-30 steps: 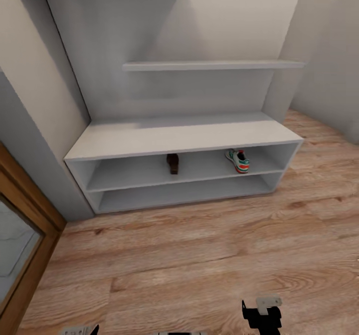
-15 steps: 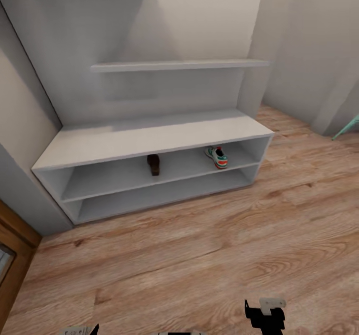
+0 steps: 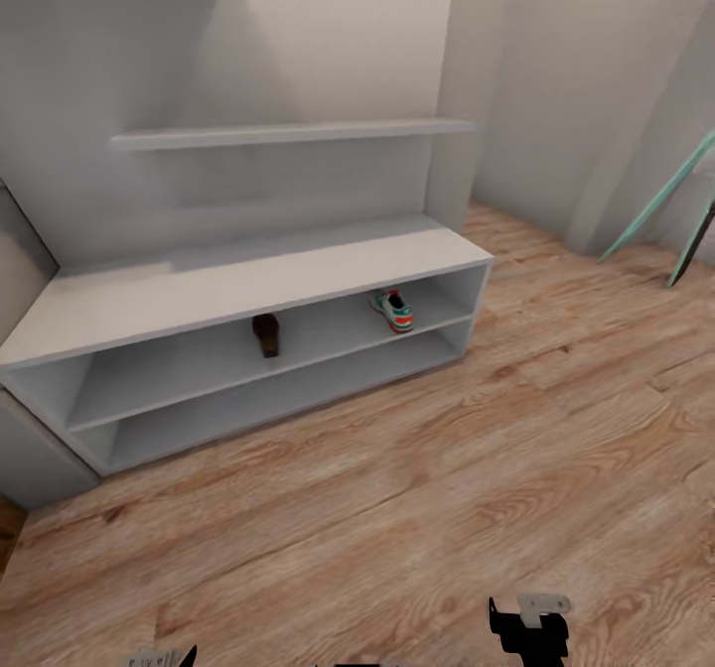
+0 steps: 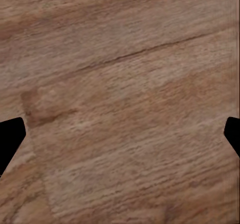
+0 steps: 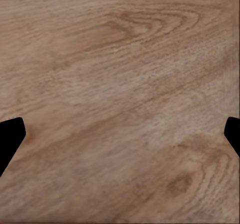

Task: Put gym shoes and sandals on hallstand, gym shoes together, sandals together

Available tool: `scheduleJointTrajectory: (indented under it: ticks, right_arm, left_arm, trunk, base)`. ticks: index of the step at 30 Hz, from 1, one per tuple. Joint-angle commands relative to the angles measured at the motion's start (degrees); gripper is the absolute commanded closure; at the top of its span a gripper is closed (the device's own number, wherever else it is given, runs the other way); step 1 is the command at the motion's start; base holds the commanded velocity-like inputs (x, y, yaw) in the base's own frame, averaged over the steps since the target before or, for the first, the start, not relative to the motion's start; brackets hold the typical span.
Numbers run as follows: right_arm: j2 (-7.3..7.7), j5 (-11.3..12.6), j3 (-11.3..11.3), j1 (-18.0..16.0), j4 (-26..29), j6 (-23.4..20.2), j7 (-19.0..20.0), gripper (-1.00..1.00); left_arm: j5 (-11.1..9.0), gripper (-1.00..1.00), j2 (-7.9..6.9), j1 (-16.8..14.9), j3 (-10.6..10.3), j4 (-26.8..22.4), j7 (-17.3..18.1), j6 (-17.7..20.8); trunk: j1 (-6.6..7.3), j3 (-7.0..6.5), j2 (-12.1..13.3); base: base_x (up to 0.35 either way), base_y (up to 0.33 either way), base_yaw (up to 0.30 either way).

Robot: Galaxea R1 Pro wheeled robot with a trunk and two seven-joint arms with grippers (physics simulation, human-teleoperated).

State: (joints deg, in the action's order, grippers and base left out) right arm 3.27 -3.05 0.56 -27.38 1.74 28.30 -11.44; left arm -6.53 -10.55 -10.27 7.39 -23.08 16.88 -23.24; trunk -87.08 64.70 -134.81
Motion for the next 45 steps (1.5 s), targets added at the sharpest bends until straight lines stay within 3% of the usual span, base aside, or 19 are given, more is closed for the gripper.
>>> scheduleJointTrajectory:
  ticks: [1, 38, 45]
  right_arm:
    - [-0.01, -0.32, 0.05, -0.04, -0.07, 0.09, -0.34, -1.0]
    - [-0.15, -0.29, 0.11, -0.04, -0.15, 0.09, -0.34, -1.0]
    - [-0.32, -0.37, 0.13, -0.04, -0.23, 0.09, -0.3, -1.0]
  left_arm:
    - [-0.59, -1.0, 0.01, -0.01, 0.17, 0.04, 0.57, 0.04]
    - [-0.59, -1.0, -0.07, -0.01, 0.24, 1.28, 0.53, 0.03]
    - [-0.79, -1.0, 0.0, -0.01, 0.57, 1.72, -0.71, 0.18]
  trunk:
    - [0.24, -0.14, 0.4]
    - [8.36, -6.78, 15.24]
    - [8.36, -6.78, 15.24]
  base:
    - [0.0, 0.0, -0.267]
    - [0.0, 0.0, -0.267]
    - [0.0, 0.0, -0.268]
